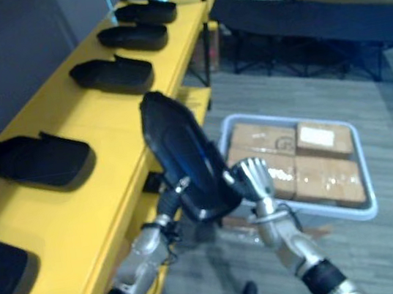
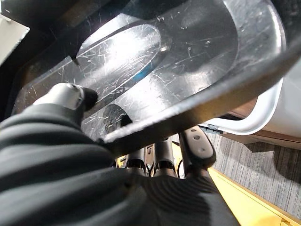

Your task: Walk over and take plastic housings, then place them on the shelf

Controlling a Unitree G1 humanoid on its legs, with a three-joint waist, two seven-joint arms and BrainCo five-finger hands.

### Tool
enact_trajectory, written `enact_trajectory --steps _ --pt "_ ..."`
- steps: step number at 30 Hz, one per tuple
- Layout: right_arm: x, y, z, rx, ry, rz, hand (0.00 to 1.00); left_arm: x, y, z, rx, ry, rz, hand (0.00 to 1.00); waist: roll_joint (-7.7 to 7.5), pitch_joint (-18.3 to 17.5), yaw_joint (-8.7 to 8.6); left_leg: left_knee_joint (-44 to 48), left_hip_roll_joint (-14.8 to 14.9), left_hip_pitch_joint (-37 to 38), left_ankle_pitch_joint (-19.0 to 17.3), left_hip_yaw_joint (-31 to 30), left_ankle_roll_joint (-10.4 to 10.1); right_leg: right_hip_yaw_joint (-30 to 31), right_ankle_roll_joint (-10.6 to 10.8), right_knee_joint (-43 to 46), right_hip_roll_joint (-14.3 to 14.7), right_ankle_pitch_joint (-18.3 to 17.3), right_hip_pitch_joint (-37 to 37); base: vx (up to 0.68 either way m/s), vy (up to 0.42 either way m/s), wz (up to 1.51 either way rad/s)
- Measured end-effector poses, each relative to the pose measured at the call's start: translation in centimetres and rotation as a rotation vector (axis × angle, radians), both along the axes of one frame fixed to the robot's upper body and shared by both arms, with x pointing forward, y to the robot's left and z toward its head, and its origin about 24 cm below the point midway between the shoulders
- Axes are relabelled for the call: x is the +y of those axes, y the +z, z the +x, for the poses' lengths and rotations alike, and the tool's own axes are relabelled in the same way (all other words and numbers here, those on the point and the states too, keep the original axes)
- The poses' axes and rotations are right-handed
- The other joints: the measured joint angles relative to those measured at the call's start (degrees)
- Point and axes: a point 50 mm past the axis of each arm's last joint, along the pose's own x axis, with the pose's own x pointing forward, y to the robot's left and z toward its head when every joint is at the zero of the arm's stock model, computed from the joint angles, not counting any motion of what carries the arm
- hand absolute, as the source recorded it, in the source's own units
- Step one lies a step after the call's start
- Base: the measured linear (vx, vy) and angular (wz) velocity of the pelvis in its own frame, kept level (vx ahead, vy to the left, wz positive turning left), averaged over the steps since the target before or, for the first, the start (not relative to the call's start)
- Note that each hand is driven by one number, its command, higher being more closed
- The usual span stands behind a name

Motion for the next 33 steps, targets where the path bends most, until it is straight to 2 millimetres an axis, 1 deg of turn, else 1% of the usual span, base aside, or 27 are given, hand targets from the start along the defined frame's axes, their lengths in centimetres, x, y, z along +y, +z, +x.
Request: enact_trajectory --steps 4,10,13,15,16,17,18,19,20,21,22,23,24,25,26,28,30,33 --pt "0.3 0.0 -0.3 -0.011 0.012 0.018 0.0 0.1 0.2 0.2 -0.005 0.014 0.004 1.0 -0.59 -0.37 0.01 0.03 -0.04 -0.01 0.0 0.03 0.0 0.01 0.04 0.0 -0.06 0.03 -0.01 0.0 0.0 0.0" --pt "0.3 -0.1 -0.4 0.003 0.031 0.071 0.0 0.1 0.6 0.3 -0.03 0.032 0.034 1.0 -0.68 -0.43 -0.08 0.02 -0.05 -0.01 0.0 0.02 0.0 0.02 0.04 0.0 -0.05 0.03 -0.04 0.0 0.0 0.0" --pt "-0.4 -0.3 -1.3 0.026 0.014 0.132 0.0 -0.2 1.5 0.6 -0.084 0.018 0.079 1.0 -0.69 -0.43 -0.06 0.0 -0.05 -0.04 0.0 0.09 0.0 0.09 0.04 0.01 -0.05 0.03 -0.11 0.0 0.0 0.0" --pt "-1.4 0.5 -3.4 0.002 0.042 0.223 0.0 -0.7 3.4 0.6 -0.17 0.006 0.074 1.0 -0.69 -0.43 -0.38 0.0 -0.04 -0.04 -0.08 0.46 0.05 0.35 0.04 0.02 -0.03 0.03 -0.27 0.0 0.0 -0.06" --pt "-1.6 0.8 -3.8 -0.01 0.053 0.246 0.0 -0.8 4.0 0.5 -0.194 0.003 0.064 1.0 -0.69 -0.43 -0.67 0.0 -0.04 -0.03 -0.09 0.61 0.06 0.45 0.04 0.03 -0.04 0.03 -0.32 0.0 0.0 -0.13" --pt "-2.2 1.7 -4.5 -0.032 0.08 0.299 0.0 -0.9 5.1 0.5 -0.24 0.006 0.038 1.0 -0.69 -0.43 -1.47 -0.02 -0.03 -0.03 -0.13 1.07 0.1 0.84 0.05 0.25 -0.06 0.04 -0.62 -0.01 0.01 -0.27" --pt "-3.0 2.7 -4.9 -0.064 0.099 0.357 0.0 -0.7 6.3 0.7 -0.289 0.034 0.013 1.0 -0.67 -0.42 -1.88 0.0 0.08 0.04 -0.26 1.9 0.14 1.8 0.05 0.63 -0.04 0.03 -1.19 -0.01 0.017 -0.3" --pt "-3.6 3.3 -5.1 -0.086 0.102 0.381 0.0 -0.5 6.8 0.8 -0.314 0.055 -0.002 1.0 -0.67 -0.42 -2.24 0.01 0.09 0.12 -0.3 2.18 0.16 1.98 0.05 0.71 -0.05 0.03 -1.24 -0.02 0.03 -0.3" --pt "-4.7 4.6 -5.3 -0.135 0.102 0.432 0.0 0.2 7.5 1.1 -0.352 0.101 -0.031 1.0 -0.63 -0.39 -3.06 -0.05 0.16 0.57 -0.41 2.8 0.31 2.4 0.06 1.05 -0.07 0.02 -1.23 -0.04 0.046 -0.32" --pt "-5.9 5.7 -5.5 -0.183 0.103 0.492 0.0 0.9 8.2 1.2 -0.391 0.147 -0.059 1.0 -0.57 -0.36 -3.17 -0.05 0.25 1.02 -0.71 3.59 0.25 3.47 0.06 1.27 0.03 -0.02 -1.16 -0.05 0.041 -0.3" --pt "-6.6 6.3 -5.6 -0.213 0.098 0.516 0.0 1.3 8.7 1.2 -0.411 0.173 -0.069 1.0 -0.47 -0.3 -3.43 -0.03 0.3 0.98 -0.86 3.73 0.29 3.53 0.04 1.34 0.04 -0.07 -1.09 -0.06 0.036 -0.22" --pt "-7.6 7.2 -5.8 -0.25 0.108 0.584 0.0 2.2 9.5 1.2 -0.454 0.224 -0.088 1.0 -0.42 -0.26 -4.36 -0.15 0.29 1.05 -1.18 3.86 0.12 3.55 0.01 1.57 -0.03 -0.45 -1.13 -0.05 0.016 -0.05" --pt "-8.0 7.5 -5.9 -0.259 0.119 0.616 0.0 2.7 9.8 1.1 -0.474 0.249 -0.091 1.0 -0.35 -0.22 -4.6 -0.18 0.28 1.1 -1.2 4.0 0.12 3.62 0.21 1.73 -0.07 -0.65 -1.22 -0.05 0.023 -0.1" --pt "-8.8 7.8 -6.2 -0.273 0.126 0.669 0.0 3.6 10.4 0.7 -0.516 0.299 -0.081 1.0 -0.11 -0.07 -4.61 -0.43 0.32 1.67 -1.2 4.47 0.12 4.14 0.16 2.07 -0.06 -0.99 -1.32 -0.02 0.018 -0.15" --pt "-9.3 7.7 -6.6 -0.272 0.134 0.709 0.0 4.1 10.6 0.3 -0.539 0.334 -0.066 1.0 0.1 0.0 -4.61 -0.88 0.29 2.05 -1.17 4.65 0.09 4.51 0.11 2.23 -0.05 -1.04 -1.25 -0.01 0.024 -0.14" --pt "-10.4 7.0 -7.6 -0.248 0.167 0.857 0.0 4.9 10.6 -0.8 -0.576 0.411 0.001 1.0 0.9 -0.32 -4.66 -1.25 0.2 2.11 -1.17 4.65 0.08 4.58 0.22 2.27 -0.1 -1.13 -1.35 0.0 0.012 -0.02" --pt "-10.9 6.5 -8.1 -0.244 0.192 0.97 0.0 5.2 10.1 -1.3 -0.573 0.456 0.053 1.0 1.41 -0.56 -4.7 -1.88 0.12 2.3 -1.04 4.66 0.01 4.59 0.4 2.25 -0.14 -1.15 -1.45 0.0 0.0 0.0" --pt "-11.8 5.3 -9.5 -0.288 0.203 1.159 0.0 6.1 8.3 -2.5 -0.509 0.536 0.106 1.0 2.12 -0.87 -5.13 -2.93 0.1 2.89 -0.74 4.64 0.26 4.58 0.49 2.24 -0.07 -1.25 -1.4 0.06 0.016 0.0"
